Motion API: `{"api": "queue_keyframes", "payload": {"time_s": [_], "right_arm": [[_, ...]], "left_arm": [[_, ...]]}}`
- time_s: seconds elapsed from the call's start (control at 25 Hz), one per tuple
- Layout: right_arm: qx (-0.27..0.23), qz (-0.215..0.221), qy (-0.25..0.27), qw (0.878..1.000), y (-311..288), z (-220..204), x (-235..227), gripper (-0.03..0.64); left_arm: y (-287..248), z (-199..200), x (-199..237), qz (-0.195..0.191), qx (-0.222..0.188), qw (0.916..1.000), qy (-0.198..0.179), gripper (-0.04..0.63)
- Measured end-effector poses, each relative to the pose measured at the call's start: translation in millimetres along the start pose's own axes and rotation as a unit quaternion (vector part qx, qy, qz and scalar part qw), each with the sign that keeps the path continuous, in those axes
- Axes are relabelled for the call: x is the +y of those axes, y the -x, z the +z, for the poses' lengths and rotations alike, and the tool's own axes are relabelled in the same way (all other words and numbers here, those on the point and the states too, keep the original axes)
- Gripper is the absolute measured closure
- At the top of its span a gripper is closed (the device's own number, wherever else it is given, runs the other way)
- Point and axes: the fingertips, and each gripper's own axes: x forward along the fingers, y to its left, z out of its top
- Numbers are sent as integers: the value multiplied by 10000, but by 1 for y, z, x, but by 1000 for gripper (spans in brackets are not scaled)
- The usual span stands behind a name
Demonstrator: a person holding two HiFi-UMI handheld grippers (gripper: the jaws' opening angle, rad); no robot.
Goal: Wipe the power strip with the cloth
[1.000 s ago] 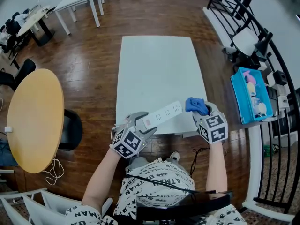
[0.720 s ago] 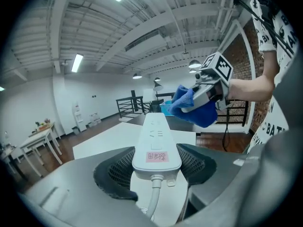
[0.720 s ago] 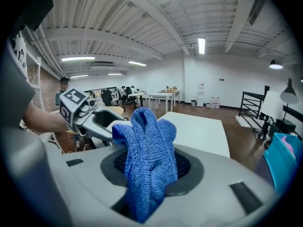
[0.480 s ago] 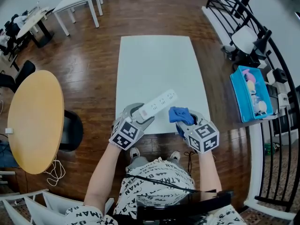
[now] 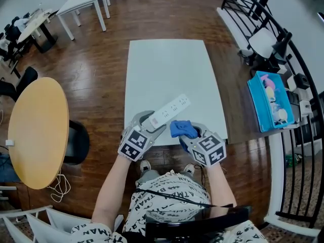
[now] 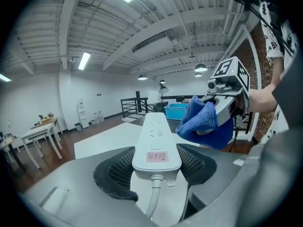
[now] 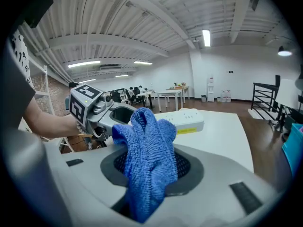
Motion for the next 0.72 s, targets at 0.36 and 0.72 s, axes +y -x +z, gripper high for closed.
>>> {"api": "queue_keyframes", "payload": {"time_s": [0.36,0.72], "right_arm": [[135,242,28,9996,-19,-4,18,474],[297,134,34,9995,-8,-17,3,474]], "left_arm": [[7,4,-14,-152,-40,9992,-355,316],[21,-4,-29,-280,-25,9979,-590,316]]}}
